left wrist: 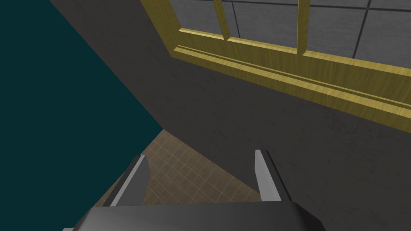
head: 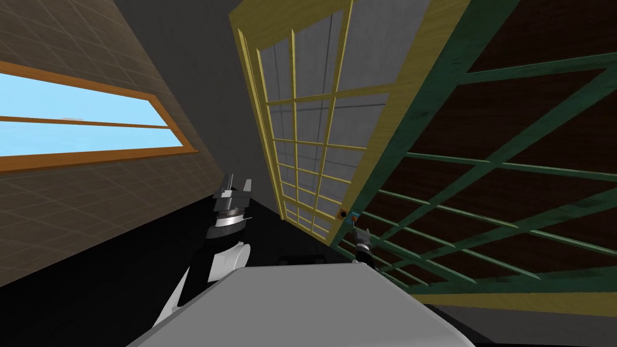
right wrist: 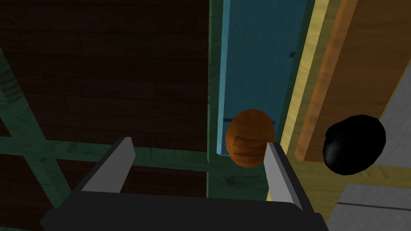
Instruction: Pull the door open
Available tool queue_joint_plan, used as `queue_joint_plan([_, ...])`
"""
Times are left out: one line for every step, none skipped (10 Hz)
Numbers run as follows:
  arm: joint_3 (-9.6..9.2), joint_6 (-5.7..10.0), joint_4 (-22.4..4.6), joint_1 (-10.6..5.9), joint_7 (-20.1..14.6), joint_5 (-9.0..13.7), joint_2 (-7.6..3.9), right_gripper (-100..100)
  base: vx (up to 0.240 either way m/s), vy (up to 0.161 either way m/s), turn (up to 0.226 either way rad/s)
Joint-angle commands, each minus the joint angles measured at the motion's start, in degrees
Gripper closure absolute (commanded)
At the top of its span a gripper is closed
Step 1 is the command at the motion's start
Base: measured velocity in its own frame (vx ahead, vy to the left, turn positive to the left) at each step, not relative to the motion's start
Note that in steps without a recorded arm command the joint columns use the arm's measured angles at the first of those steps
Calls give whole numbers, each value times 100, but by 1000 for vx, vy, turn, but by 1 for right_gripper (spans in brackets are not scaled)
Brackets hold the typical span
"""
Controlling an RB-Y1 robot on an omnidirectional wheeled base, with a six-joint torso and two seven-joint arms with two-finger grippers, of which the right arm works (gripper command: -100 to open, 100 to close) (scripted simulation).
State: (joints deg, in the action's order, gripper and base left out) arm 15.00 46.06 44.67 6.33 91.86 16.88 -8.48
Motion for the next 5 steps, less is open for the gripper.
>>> queue_joint_plan([-53,-12,91,-136,13,-23,40,-100,180,-58,110])
queue_joint_plan([-64,-10,104,-169,14,-27,46,-100,160,-46,97])
queue_joint_plan([-51,-69,169,-106,30,-22,51,-100,46,-5,-20])
queue_joint_plan([-51,-69,169,-106,30,-22,51,100,-18,10,5])
queue_joint_plan([-51,-69,169,-106,30,-22,51,100,-26,14,22])
